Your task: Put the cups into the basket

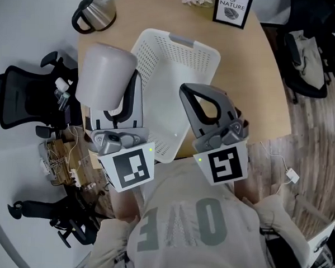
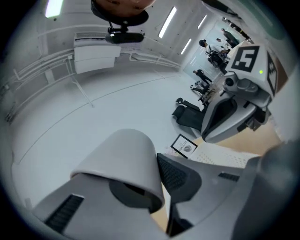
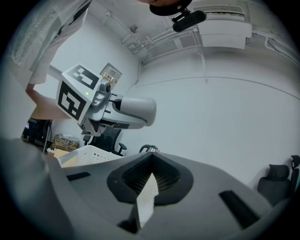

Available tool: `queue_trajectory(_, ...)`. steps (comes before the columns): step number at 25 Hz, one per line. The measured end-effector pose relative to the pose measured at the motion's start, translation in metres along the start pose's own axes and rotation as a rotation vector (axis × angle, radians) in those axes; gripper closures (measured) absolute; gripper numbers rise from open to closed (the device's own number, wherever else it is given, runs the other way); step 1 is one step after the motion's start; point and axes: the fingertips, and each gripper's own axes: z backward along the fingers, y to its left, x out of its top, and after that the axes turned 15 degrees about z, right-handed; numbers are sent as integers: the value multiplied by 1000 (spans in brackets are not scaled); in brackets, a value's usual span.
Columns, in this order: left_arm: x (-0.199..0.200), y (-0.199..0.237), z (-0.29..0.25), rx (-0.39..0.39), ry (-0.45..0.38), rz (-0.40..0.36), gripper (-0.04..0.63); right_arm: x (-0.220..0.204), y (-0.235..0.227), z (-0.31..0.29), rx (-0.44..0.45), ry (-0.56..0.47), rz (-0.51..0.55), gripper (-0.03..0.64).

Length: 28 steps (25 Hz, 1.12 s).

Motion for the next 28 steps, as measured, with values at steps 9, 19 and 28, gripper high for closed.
queue_trajectory(9, -45, -76, -39, -431, 136, -433, 538, -17, -14, 11, -95, 49, -75, 618)
queue_trajectory(19, -161, -132, -29, -827, 491, -696, 538, -55, 1, 25, -128, 183, -122, 618)
queue_trajectory(28, -270, -174, -9, -1066, 758, -888, 538, -62, 1, 31, -131, 214, -109, 618)
